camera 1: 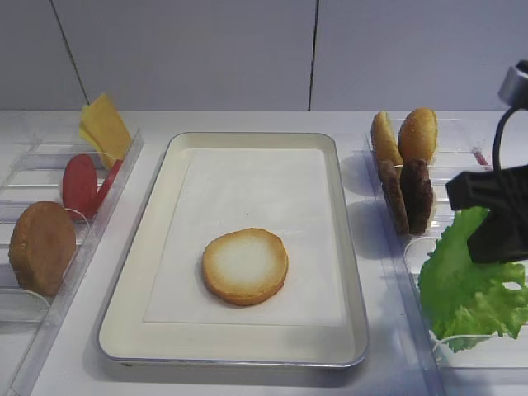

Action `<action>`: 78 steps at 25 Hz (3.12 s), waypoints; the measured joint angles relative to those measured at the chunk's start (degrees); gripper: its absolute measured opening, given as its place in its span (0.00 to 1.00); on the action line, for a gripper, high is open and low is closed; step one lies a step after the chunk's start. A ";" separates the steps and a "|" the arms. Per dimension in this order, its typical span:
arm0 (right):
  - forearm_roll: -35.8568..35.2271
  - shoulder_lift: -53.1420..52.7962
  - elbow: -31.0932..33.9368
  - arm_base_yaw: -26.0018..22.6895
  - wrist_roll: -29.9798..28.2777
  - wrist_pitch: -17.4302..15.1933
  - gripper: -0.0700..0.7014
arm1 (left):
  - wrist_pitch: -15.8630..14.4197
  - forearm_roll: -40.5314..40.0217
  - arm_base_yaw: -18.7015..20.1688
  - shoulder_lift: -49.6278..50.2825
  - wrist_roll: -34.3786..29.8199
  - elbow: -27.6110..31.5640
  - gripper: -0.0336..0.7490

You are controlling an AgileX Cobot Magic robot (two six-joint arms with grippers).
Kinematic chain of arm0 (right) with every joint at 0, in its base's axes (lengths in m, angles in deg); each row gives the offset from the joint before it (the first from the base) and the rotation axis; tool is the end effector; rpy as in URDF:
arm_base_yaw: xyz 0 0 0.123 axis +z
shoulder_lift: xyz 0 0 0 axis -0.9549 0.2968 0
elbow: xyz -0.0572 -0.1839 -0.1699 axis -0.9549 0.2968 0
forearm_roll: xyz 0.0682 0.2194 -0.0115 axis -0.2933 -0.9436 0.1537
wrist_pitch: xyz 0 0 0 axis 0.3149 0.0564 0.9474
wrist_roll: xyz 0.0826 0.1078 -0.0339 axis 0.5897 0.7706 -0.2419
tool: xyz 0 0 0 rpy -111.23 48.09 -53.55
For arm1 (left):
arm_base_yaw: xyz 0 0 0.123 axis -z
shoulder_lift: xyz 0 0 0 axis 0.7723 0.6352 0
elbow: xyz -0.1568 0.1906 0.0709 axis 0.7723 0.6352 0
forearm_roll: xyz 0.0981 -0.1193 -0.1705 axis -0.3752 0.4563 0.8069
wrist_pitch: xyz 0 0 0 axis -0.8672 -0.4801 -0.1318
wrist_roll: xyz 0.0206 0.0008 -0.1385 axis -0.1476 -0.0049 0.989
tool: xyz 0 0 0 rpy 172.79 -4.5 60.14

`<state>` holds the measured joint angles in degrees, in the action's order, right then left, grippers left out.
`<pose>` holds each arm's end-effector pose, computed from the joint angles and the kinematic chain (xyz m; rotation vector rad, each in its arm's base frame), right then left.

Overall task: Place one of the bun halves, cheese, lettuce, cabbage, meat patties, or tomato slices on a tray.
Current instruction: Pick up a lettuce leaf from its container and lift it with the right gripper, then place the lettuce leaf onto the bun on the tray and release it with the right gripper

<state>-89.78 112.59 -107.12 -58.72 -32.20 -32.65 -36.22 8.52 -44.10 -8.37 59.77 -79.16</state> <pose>0.1861 0.0788 0.2078 -0.0331 2.7635 0.4506 0.0390 0.0055 0.2258 0.0954 2.1620 0.0190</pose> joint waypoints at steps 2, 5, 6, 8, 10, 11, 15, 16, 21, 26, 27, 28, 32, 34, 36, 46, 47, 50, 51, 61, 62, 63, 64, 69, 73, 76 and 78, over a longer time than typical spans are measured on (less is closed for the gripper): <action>-0.11 -0.63 -2.48 0.00 0.00 -2.09 0.17 | 0.00 0.00 0.00 0.00 0.00 0.00 0.45; -4.01 -0.85 -5.95 0.00 -1.34 -4.34 0.17 | 0.00 0.00 0.00 0.00 0.00 0.00 0.45; -6.70 -0.88 -6.61 0.00 -2.71 -4.47 0.17 | 0.00 0.00 0.00 0.00 0.00 0.00 0.45; -15.21 -0.88 -7.52 0.00 -7.35 -4.22 0.17 | 0.00 0.00 0.00 0.00 0.00 0.00 0.45; -22.97 -0.18 -7.78 0.00 -12.03 -3.43 0.17 | 0.00 0.00 0.00 0.00 0.00 0.00 0.45; -26.51 0.45 -7.92 0.00 -14.41 -2.98 0.17 | 0.00 0.00 0.00 0.00 0.00 0.00 0.45; -34.63 5.40 -7.92 1.79 -21.07 0.08 0.17 | 0.00 0.00 0.00 0.00 0.00 0.00 0.45; -35.55 6.95 -7.92 3.22 -22.30 1.53 0.17 | 0.00 0.00 0.00 0.00 0.00 0.00 0.45; -37.41 15.73 -10.81 11.32 -26.16 7.09 0.16 | 0.00 0.00 0.00 0.00 0.00 0.00 0.45; -38.44 25.35 -16.14 14.24 -29.26 7.75 0.16 | 0.00 0.00 0.00 0.00 0.00 0.00 0.45; -38.74 26.90 -16.89 14.24 -29.82 7.75 0.16 | 0.00 0.00 0.00 0.00 0.00 0.00 0.45; -38.98 28.30 -17.75 14.24 -30.20 7.89 0.16 | 0.00 0.00 0.00 0.00 0.00 0.00 0.45; -41.81 32.54 -19.61 14.24 -32.64 7.65 0.16 | 0.00 0.00 0.00 0.00 0.00 0.00 0.45; -43.75 34.58 -19.98 14.24 -34.63 7.07 0.16 | 0.00 0.00 0.00 0.00 0.00 0.00 0.45; -44.36 35.92 -19.98 14.24 -35.55 6.80 0.16 | 0.00 0.00 0.00 0.00 0.00 0.00 0.45; -29.79 36.94 -19.98 14.24 -28.48 6.46 0.16 | 0.00 0.00 0.00 0.00 0.00 0.00 0.45; -28.73 36.94 -19.98 14.24 -27.90 6.46 0.16 | 0.00 0.00 0.00 0.00 0.00 0.00 0.45; -27.02 36.94 -19.98 14.24 -26.84 7.23 0.16 | 0.00 0.00 0.00 0.00 0.00 0.00 0.45; -26.58 36.94 -19.98 14.24 -26.37 7.52 0.16 | 0.00 0.00 0.00 0.00 0.00 0.00 0.45; -25.28 37.98 -19.98 14.24 -25.66 7.89 0.18 | 0.00 0.00 0.00 0.00 0.00 0.00 0.45; -25.00 37.98 -19.98 14.24 -25.66 7.89 0.20 | 0.00 0.00 0.00 0.00 0.00 0.00 0.45; -24.64 37.98 -19.98 14.24 -25.53 7.89 0.22 | 0.00 0.00 0.00 0.00 0.00 0.00 0.45; -24.25 37.98 -19.98 14.24 -25.24 7.89 0.26 | 0.00 0.00 0.00 0.00 0.00 0.00 0.45; -21.57 37.86 -19.98 14.24 -24.48 7.30 0.50 | 0.00 0.00 0.00 0.00 0.00 0.00 0.45; -17.44 36.05 -20.32 14.24 -22.56 6.40 0.58 | 0.00 0.00 0.00 0.00 0.00 0.00 0.45; -11.90 34.82 -22.25 14.24 -18.82 4.04 0.59 | 0.00 0.00 0.00 0.00 0.00 0.00 0.45; -7.19 33.94 -24.27 14.24 -16.12 1.25 0.60 | 0.00 0.00 0.00 0.00 0.00 0.00 0.45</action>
<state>-96.97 146.53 -131.39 -44.48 -48.33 -31.40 -36.22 8.52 -44.10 -8.37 59.77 -79.16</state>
